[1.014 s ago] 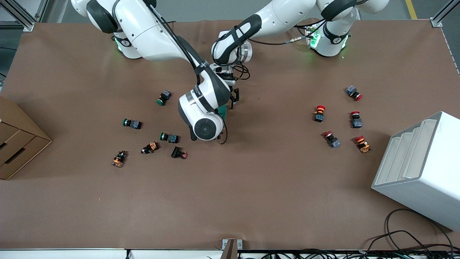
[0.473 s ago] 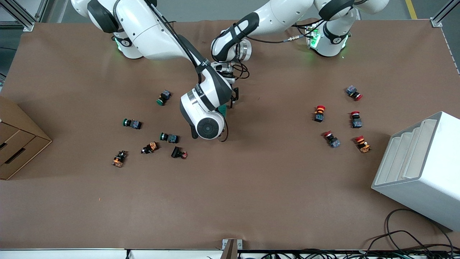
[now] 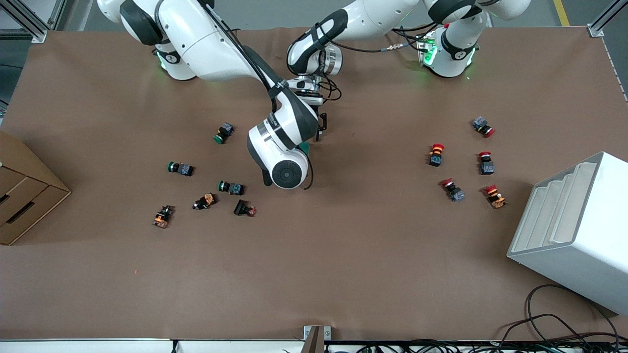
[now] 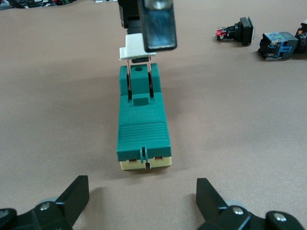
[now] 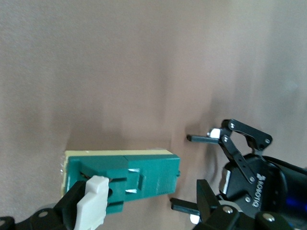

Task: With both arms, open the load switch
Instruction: 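Press the white switch handle down with the right gripper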

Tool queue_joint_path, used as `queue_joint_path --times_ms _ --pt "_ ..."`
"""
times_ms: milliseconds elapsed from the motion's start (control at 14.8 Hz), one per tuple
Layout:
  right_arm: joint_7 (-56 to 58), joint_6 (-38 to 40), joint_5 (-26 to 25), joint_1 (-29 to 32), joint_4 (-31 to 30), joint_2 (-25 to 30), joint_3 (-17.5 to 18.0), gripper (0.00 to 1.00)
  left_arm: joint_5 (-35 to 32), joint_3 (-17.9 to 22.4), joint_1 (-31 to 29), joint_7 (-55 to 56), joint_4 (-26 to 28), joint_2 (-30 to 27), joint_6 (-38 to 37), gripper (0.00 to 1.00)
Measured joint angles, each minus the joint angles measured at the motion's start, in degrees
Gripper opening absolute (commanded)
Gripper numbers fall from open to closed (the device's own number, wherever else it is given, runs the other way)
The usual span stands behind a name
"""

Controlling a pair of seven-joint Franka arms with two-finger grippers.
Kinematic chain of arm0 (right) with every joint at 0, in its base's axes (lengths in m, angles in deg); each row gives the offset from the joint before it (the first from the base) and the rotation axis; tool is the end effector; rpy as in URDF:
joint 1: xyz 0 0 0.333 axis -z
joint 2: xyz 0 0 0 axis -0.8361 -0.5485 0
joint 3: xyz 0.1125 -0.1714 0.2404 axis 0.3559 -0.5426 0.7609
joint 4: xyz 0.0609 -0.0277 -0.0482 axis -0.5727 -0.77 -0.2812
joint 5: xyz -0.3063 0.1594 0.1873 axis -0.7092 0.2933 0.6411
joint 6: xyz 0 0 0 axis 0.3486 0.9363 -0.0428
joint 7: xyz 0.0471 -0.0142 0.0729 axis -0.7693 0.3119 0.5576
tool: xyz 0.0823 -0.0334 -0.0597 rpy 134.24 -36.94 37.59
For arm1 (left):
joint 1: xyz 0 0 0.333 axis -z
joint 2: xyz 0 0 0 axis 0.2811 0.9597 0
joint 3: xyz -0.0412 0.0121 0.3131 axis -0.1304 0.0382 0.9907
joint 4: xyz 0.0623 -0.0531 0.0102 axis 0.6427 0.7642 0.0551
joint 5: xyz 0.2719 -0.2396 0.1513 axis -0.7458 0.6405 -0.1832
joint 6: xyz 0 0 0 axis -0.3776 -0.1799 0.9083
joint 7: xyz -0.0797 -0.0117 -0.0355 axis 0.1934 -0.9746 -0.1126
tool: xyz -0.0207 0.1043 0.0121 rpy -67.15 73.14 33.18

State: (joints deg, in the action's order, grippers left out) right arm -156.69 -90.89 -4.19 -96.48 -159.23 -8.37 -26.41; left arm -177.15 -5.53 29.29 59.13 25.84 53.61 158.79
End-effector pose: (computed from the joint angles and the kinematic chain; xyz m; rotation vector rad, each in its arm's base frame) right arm 0.5191 0.4663 0.2130 2.0235 -1.8228 -0.5822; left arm 0.1949 -0.5501 0.0922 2.7378 -0.2581 1.4073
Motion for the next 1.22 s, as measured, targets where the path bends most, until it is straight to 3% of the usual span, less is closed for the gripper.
queue_joint_path --times_ms 1216 --pt "0.01 5.99 1.18 -0.44 1.44 -0.07 1.03 1.00 -0.95 0.08 0.00 0.18 0.29 0.00 -0.13 1.00"
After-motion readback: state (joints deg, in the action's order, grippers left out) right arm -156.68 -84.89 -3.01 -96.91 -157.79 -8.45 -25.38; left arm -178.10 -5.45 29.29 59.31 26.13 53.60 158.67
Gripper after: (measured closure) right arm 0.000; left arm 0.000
